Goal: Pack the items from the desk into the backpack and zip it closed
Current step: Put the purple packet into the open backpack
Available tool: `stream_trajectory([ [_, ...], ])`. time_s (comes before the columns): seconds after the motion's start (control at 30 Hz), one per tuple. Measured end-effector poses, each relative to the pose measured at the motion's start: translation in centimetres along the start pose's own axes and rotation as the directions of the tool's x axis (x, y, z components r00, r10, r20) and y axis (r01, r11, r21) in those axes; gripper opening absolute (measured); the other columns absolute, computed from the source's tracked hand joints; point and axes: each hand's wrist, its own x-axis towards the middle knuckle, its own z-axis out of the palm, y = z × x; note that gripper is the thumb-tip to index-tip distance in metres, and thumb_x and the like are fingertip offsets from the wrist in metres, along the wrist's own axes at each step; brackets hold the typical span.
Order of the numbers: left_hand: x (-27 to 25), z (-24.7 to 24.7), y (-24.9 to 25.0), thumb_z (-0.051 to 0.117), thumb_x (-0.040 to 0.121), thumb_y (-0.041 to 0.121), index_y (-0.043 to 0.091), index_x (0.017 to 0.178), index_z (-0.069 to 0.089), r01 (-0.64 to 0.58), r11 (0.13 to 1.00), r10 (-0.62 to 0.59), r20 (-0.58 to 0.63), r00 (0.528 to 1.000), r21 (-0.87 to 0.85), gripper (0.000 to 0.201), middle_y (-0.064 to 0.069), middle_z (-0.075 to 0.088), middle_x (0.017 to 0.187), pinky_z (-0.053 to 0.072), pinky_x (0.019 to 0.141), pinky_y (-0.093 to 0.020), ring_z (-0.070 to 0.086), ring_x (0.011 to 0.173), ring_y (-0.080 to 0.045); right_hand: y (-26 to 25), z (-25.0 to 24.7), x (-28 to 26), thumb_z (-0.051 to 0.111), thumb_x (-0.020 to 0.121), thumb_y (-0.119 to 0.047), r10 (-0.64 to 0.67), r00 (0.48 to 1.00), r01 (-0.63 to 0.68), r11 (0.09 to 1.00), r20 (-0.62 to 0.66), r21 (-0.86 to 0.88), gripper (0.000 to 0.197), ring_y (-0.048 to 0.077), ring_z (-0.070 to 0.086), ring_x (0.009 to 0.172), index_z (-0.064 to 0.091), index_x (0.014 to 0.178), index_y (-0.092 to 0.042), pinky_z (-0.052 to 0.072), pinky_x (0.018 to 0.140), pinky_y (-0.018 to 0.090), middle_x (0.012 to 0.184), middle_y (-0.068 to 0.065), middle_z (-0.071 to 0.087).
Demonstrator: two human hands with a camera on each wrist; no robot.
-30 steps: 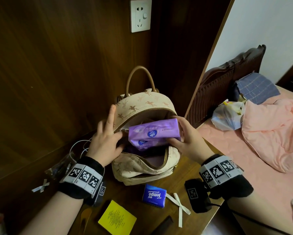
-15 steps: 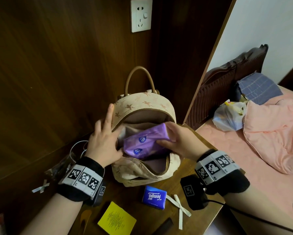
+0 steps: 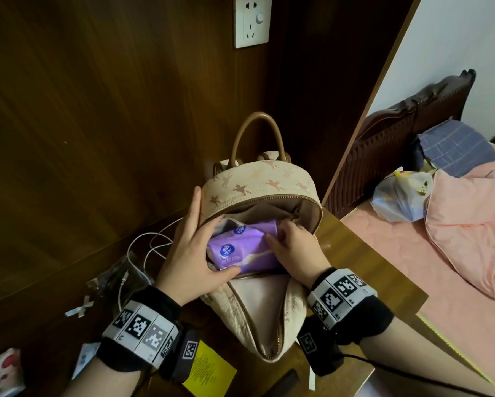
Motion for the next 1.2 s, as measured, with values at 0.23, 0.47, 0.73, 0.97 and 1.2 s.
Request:
stream_trajectory([
  [0.23, 0.0, 0.2, 0.0, 0.073, 0.054, 0.057, 0.027, 0.124, 0.043, -0.061, 0.997, 0.063, -0.023, 0.998, 0.056, 0.083, 0.006, -0.02, 0.156, 0.041, 0.097, -0.036, 0.015, 0.139, -0.014, 0.2, 0.5, -0.2, 0.047, 0.091, -0.024, 0.058, 0.971, -0.008, 0.978, 0.232, -0.209, 0.024, 0.036, 0.059, 0.104, 0.042, 0.105, -0.006, 0.042, 0.077, 0.036, 0.111, 0.019, 0.062],
  [0.47, 0.1, -0.1, 1.0, 0.072, 0.059, 0.047, 0.02, 0.111, 0.047, -0.297, 0.92, 0.327, -0.085, 0.941, 0.257, 0.064, -0.009, 0.01, 0.157, 0.027, 0.112, -0.044, 0.015, 0.143, -0.032, -0.1, -0.1, -0.8, 0.05, 0.091, -0.024, -0.072, 0.99, 0.078, 0.996, 0.123, -0.047, 0.019, 0.036, 0.059, 0.094, 0.038, 0.098, -0.011, 0.029, 0.064, 0.03, 0.097, 0.017, 0.062],
  [0.73, 1.5, -0.7, 1.4, 0.058, 0.06, 0.065, 0.017, 0.15, 0.015, -0.258, 0.835, 0.189, 0.186, 0.964, 0.486, 0.11, -0.004, -0.001, 0.16, 0.017, 0.109, -0.065, -0.001, 0.146, -0.03, 0.2, 0.5, -0.2, 0.041, 0.092, -0.025, 0.062, 0.933, 0.042, 0.959, 0.354, -0.28, 0.028, 0.038, 0.059, 0.104, 0.039, 0.113, -0.006, 0.045, 0.087, 0.042, 0.109, 0.022, 0.062],
  [0.97, 1.8, -0.5, 1.0, 0.056, 0.059, 0.067, 0.013, 0.151, 0.013, -0.227, 0.834, 0.131, 0.22, 0.967, 0.503, 0.115, -0.006, -0.005, 0.159, 0.012, 0.111, -0.063, -0.006, 0.146, -0.03, 0.1, 0.9, 0.8, 0.031, 0.098, -0.032, 0.166, 0.87, 0.071, 0.889, 0.464, -0.452, 0.039, 0.03, 0.051, 0.122, 0.051, 0.122, -0.01, 0.036, 0.101, 0.042, 0.129, 0.011, 0.057],
  [1.2, 1.3, -0.3, 1.2, 0.057, 0.061, 0.065, 0.012, 0.15, 0.016, -0.22, 0.857, 0.15, 0.182, 0.972, 0.467, 0.112, -0.004, 0.0, 0.159, 0.014, 0.112, -0.061, -0.001, 0.146, -0.029, 0.1, 2.3, -1.1, 0.036, 0.092, -0.047, 0.081, 0.995, -0.057, 0.923, 0.05, -0.38, 0.043, 0.034, 0.063, 0.095, 0.036, 0.11, -0.008, 0.045, 0.085, 0.044, 0.098, 0.014, 0.067],
])
